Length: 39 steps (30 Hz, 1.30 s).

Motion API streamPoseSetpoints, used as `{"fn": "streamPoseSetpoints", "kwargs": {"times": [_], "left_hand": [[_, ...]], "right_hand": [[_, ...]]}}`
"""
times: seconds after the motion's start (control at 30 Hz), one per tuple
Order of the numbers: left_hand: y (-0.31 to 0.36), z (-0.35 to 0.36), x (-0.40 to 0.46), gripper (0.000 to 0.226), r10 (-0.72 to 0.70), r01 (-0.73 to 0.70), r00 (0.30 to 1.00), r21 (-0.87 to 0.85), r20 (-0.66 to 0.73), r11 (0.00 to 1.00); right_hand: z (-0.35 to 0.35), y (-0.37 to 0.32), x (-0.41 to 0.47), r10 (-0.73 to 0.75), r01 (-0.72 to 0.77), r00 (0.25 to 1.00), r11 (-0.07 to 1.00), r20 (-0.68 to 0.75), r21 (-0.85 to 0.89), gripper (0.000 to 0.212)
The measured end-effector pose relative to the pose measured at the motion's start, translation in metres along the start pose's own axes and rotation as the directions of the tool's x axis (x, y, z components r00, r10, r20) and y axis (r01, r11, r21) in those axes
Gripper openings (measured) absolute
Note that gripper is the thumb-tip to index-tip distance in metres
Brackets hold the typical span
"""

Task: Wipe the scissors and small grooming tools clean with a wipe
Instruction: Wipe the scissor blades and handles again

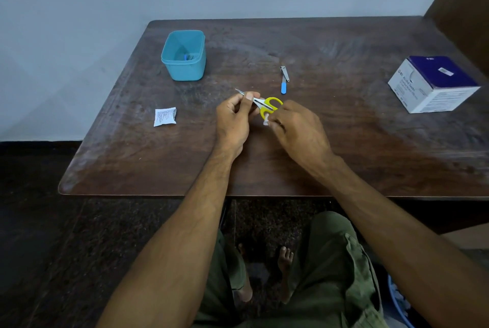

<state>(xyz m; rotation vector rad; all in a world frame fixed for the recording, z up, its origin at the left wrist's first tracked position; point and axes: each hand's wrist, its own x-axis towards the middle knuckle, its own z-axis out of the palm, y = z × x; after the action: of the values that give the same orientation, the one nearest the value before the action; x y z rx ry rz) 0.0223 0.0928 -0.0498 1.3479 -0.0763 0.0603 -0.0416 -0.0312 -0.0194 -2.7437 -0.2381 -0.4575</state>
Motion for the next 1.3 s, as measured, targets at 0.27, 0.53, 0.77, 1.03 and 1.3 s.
{"fn": "streamPoseSetpoints", "kwargs": {"times": [0.27, 0.53, 0.77, 1.03, 1.3], "left_hand": [[-0.001, 0.001, 0.001, 0.021, 0.000, 0.000, 1.000, 0.002, 0.024, 1.000], [-0.001, 0.001, 0.000, 0.020, -0.007, 0.007, 1.000, 0.000, 0.026, 1.000], [-0.001, 0.001, 0.001, 0.020, 0.007, -0.008, 0.999, 0.022, 0.044, 1.000], [0.002, 0.001, -0.001, 0.020, 0.000, -0.001, 0.999, 0.021, 0.040, 1.000], [0.003, 0.001, 0.000, 0.019, -0.014, 0.014, 0.999, 0.004, 0.048, 1.000]], "right_hand": [[-0.015, 0.005, 0.011, 0.069, -0.052, 0.985, 0.992, -0.156, 0.111, 0.015], [-0.013, 0.016, 0.019, 0.112, -0.113, 0.993, 0.993, -0.028, -0.035, 0.021], [-0.014, 0.017, 0.020, 0.091, -0.085, 0.993, 0.993, -0.074, 0.082, 0.016], [-0.012, 0.028, 0.019, 0.235, -0.224, 0.971, 0.961, -0.053, 0.162, 0.010], [-0.007, 0.020, 0.019, 0.516, -0.446, 0.837, 0.446, 0.184, 0.776, 0.011]]}}
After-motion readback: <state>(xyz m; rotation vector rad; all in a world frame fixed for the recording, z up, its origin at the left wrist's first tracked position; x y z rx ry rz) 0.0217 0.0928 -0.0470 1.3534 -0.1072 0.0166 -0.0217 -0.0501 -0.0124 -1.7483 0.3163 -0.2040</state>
